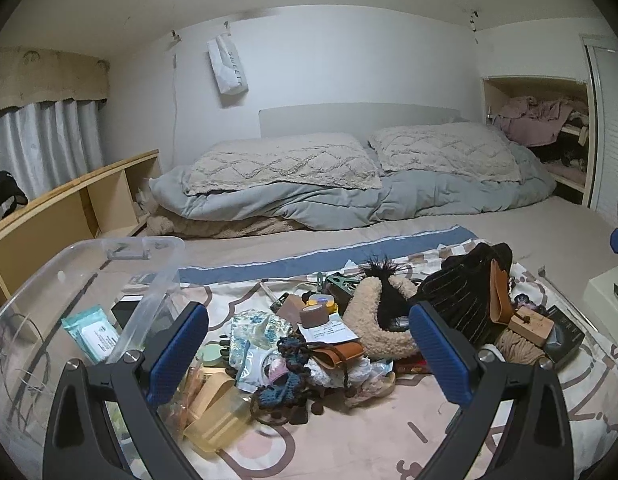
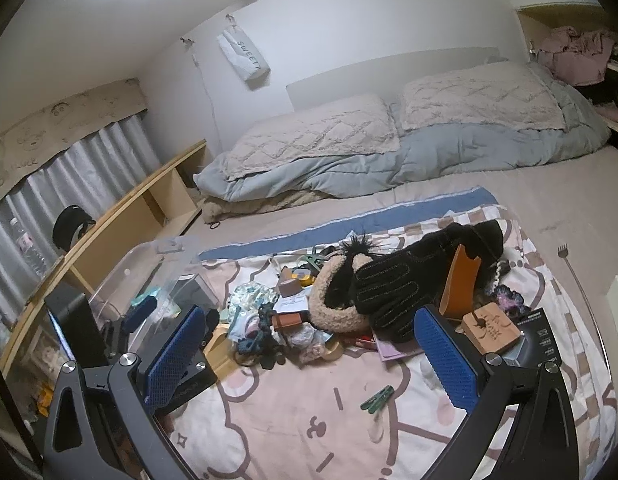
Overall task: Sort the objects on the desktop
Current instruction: 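Withdraw both tools from the bin back toward the pile, then lower the left tool to the green clothespin while the right tool reaches the white gauze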
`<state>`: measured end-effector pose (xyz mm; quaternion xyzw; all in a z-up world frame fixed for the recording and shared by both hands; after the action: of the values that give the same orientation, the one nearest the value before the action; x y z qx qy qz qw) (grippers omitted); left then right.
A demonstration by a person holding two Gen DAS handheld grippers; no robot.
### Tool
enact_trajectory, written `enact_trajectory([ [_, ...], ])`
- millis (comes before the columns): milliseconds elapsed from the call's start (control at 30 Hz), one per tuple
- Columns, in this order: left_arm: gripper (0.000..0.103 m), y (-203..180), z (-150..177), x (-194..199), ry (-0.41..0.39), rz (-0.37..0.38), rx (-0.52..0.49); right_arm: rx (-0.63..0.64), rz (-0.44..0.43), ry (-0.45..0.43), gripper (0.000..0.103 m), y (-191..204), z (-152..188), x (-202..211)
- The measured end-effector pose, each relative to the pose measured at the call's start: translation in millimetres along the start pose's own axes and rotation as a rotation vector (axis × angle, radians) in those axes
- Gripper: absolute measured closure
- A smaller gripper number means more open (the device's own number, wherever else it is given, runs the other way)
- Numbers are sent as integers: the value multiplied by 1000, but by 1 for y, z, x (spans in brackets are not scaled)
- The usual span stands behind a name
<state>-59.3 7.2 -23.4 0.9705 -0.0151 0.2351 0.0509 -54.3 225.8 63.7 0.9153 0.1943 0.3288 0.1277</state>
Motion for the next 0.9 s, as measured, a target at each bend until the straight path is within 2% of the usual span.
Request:
enact_trajectory([
  [267,2,3,8,-15,1,-3,30,-11,76,-15,0,-12,0,-12],
  [400,2,2,18,-31,31,-11,24,-19,145,-26,0,-30,3,-31],
  [467,2,1,24,-38,43,-10,21,-20,152,-24,0,-40,7,-42],
  [733,11,-10,48,-66,114,19,7,-152,114,79,0,-93,28,-97],
  [833,18,-15,58,-77,153,39,2,-193,121,116,0,-107,36,-112],
  [900,18,-15,64,-83,182,53,14,-210,135,139,0,-115,41,-121],
])
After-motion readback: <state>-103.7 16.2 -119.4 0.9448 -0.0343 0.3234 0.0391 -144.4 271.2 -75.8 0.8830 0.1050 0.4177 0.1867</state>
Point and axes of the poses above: each gripper's, at about its wrist camera, not at the fingertips, and x roughly against the way its jaws point, y to its left, z to its underside, the point moved 2 cm from there along -x, roughly the way its jaws point, and after that the axes turned 2 degrees about y, right-handed, at the moved point
